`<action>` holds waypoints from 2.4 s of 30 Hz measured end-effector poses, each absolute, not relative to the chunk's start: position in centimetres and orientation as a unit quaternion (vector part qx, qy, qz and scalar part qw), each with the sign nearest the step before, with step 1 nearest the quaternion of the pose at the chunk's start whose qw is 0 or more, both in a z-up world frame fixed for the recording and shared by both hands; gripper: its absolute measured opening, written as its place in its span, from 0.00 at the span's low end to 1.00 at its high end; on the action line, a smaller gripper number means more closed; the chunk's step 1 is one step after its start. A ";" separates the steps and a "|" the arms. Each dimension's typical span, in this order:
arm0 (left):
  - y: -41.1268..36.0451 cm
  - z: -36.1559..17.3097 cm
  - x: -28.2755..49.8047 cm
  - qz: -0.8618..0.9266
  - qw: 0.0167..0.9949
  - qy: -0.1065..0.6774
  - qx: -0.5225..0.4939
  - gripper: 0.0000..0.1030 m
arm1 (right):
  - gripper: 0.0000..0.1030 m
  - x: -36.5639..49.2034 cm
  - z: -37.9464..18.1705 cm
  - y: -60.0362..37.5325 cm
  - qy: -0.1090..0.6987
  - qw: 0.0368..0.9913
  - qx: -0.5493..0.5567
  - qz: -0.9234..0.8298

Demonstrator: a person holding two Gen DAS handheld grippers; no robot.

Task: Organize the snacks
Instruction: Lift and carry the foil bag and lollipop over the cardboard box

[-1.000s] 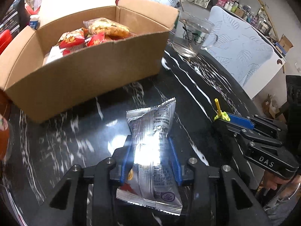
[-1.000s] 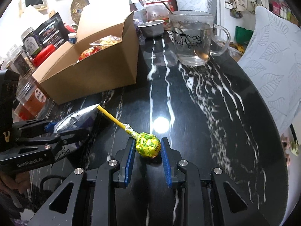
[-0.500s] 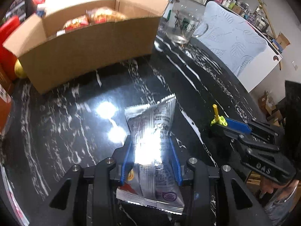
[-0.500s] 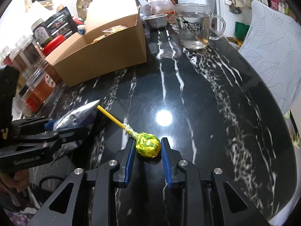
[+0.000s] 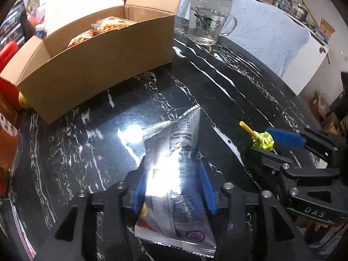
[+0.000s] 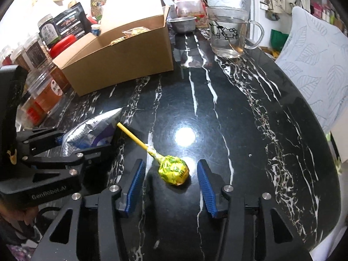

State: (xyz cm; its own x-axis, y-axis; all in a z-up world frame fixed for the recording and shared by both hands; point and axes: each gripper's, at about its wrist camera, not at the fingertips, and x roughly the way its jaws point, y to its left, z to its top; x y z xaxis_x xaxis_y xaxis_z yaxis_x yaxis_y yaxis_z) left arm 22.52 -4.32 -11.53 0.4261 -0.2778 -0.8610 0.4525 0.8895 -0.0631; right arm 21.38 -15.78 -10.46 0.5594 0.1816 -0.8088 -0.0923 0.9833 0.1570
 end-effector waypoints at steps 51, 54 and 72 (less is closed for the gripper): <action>2.2 -3.5 19.7 -0.188 0.906 0.379 0.027 0.26 | 0.25 20.9 -3.6 -8.9 0.387 0.905 0.040 0.171; 2.6 -2.4 20.3 -0.184 0.911 0.367 0.028 0.26 | 0.25 21.5 -2.8 -8.6 0.379 0.907 0.037 0.178; 4.2 2.4 25.6 -0.175 0.934 0.310 0.020 0.26 | 0.25 27.1 1.9 -7.4 0.328 0.923 0.013 0.199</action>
